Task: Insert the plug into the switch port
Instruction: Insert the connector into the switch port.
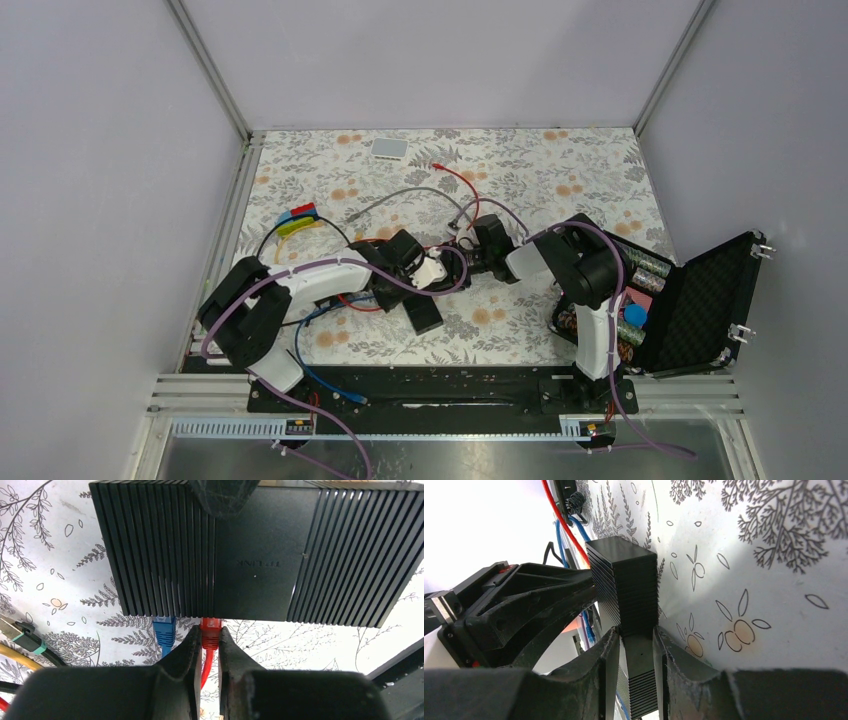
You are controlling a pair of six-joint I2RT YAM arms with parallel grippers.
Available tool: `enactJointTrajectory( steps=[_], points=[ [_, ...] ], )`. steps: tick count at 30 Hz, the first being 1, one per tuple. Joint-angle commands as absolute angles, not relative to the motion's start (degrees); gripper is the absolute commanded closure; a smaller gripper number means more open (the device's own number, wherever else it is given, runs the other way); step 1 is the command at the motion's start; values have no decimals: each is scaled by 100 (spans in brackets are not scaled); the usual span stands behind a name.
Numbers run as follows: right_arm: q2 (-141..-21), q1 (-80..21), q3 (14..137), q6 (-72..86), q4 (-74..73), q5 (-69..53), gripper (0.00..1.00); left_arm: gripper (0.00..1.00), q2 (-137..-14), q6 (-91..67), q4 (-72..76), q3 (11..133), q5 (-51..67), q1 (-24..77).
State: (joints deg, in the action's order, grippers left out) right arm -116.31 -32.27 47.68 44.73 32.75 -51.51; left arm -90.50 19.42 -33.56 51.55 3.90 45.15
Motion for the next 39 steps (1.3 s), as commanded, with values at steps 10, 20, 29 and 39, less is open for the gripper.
enactJointTrajectory(
  steps=[10, 20, 29, 39],
  points=[
    [-11876, -3828, 4153, 4812, 3720, -4615, 66, 100, -9088, 1073, -958, 5598, 613, 4773],
    [-11980, -3910, 4429, 4525, 3340, -4677, 66, 100, -9069, 1999, -808, 5731, 1110, 4954],
    [-11990, -3928, 4815, 4141, 2804, -4852, 65, 100, -8779, 2536, -495, 5598, 1396, 4933],
    [-12030, -4093, 4592, 4676, 3519, -4843, 66, 100, -9090, 1415, 83, 5743, 1460, 4945]
  ],
)
